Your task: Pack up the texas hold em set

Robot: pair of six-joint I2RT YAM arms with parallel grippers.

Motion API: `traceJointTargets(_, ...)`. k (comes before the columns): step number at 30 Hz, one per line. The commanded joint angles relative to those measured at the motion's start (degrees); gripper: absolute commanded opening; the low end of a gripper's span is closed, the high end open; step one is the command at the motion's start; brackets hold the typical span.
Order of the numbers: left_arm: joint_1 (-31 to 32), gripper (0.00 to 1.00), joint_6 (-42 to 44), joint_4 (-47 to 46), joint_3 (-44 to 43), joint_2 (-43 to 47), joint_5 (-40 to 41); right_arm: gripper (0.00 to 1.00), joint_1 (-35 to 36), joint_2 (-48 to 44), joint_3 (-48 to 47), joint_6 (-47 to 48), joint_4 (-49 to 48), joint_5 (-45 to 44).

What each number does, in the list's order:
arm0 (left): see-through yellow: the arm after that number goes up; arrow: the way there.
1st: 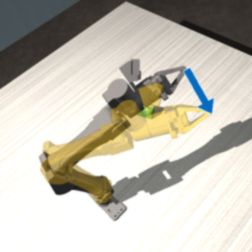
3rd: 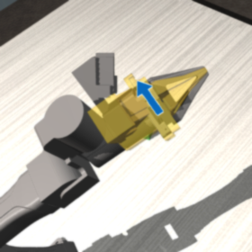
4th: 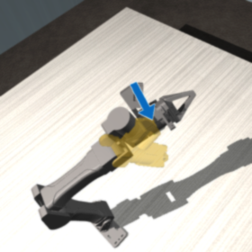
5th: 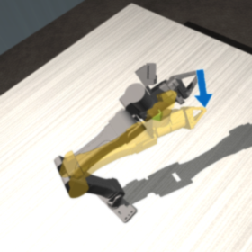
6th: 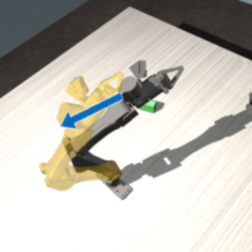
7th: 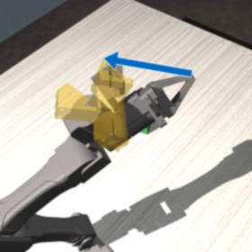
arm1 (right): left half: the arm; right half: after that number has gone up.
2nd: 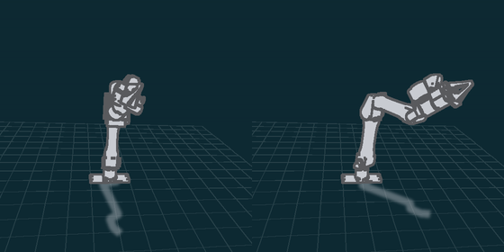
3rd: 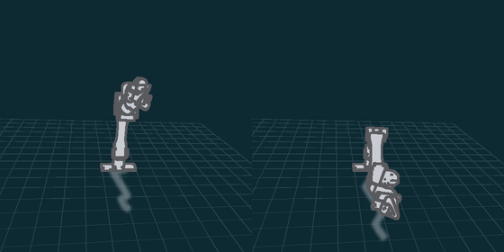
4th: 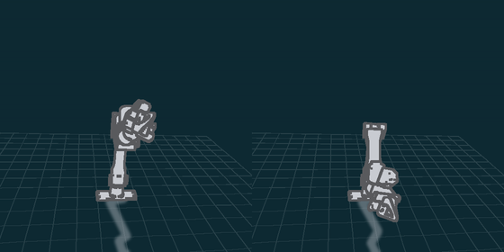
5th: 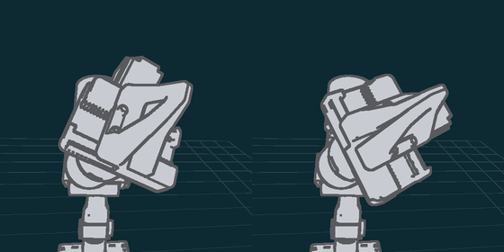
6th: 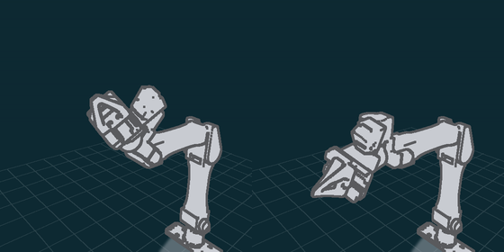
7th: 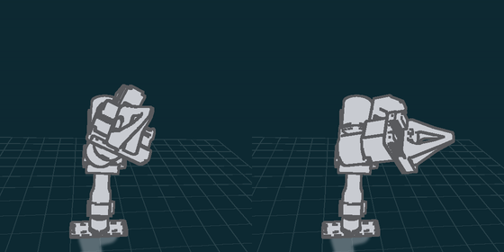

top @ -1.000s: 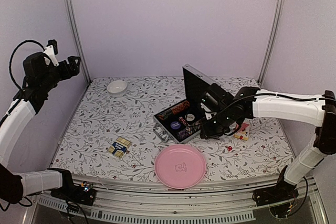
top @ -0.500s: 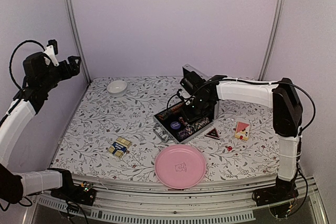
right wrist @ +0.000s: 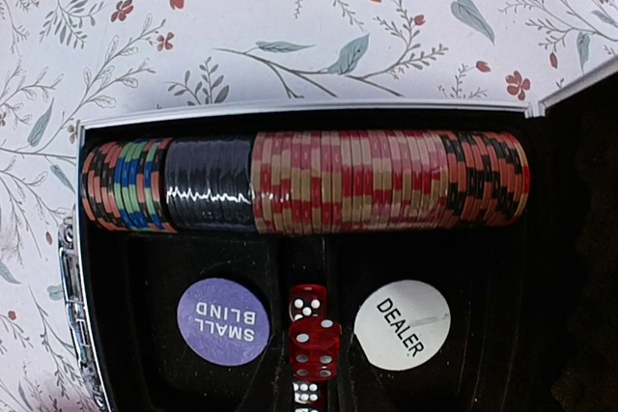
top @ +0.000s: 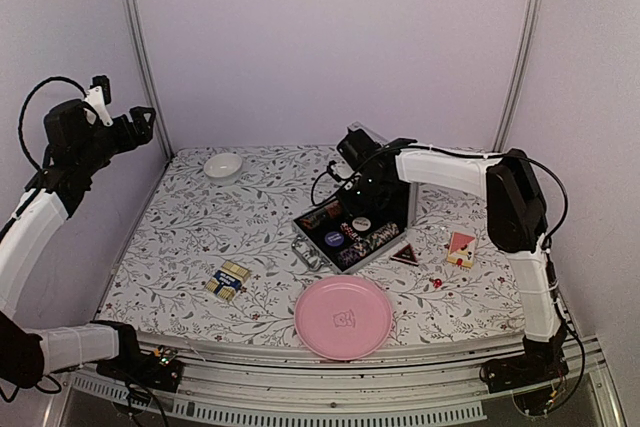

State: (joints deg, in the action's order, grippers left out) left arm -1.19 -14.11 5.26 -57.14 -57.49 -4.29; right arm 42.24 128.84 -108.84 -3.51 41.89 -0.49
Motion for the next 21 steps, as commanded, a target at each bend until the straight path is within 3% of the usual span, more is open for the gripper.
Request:
traceJointTargets(1, -0.22, 0.97, -0.46, -1.5, 0.81, -0.09, -0.7, 0.05, -0.39, 3.16, -4.0, 2.58, -0.82, 0.69)
traceJointTargets(21, -0.22, 0.97, -0.83, -1.39, 0.72, -0.18, -1.31, 0.05, -0.67, 9.28, -8.32, 4.71, 0.13, 0.68)
